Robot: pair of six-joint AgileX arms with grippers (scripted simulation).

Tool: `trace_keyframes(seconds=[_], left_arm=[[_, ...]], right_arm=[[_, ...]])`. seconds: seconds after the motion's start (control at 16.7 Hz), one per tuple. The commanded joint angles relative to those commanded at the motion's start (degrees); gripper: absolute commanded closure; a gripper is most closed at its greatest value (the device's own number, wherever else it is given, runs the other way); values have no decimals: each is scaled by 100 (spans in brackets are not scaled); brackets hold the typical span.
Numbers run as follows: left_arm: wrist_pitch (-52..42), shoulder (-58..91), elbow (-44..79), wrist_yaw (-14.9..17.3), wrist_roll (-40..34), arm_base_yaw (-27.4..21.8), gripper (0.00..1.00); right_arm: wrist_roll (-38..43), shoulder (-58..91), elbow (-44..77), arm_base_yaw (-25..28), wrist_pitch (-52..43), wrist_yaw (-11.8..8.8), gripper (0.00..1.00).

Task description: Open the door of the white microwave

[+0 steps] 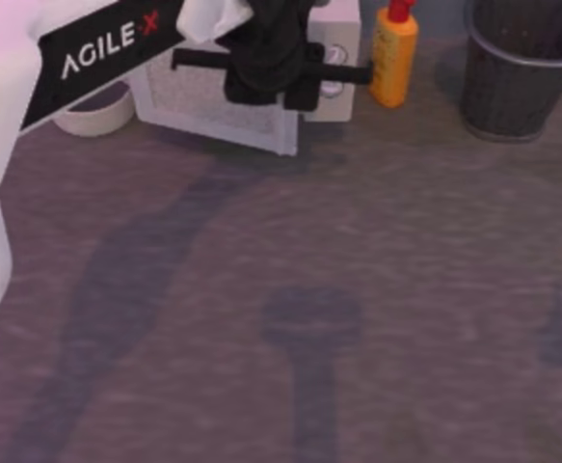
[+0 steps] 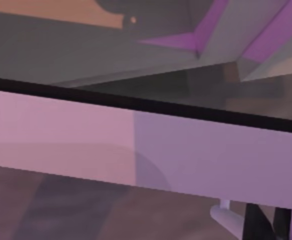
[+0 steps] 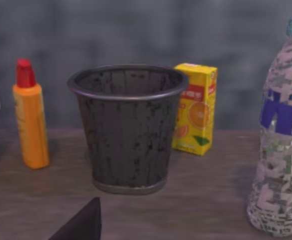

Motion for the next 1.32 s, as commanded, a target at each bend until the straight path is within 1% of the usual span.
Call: trace_keyframes(seconds=[1.14, 1.32], left_arm=[[0, 0, 0, 0, 0, 0, 100], [43, -38, -110, 49, 50, -26, 100]], right_arm=[[0, 0, 0, 0, 0, 0, 0], [0, 0, 0, 0, 0, 0, 0]])
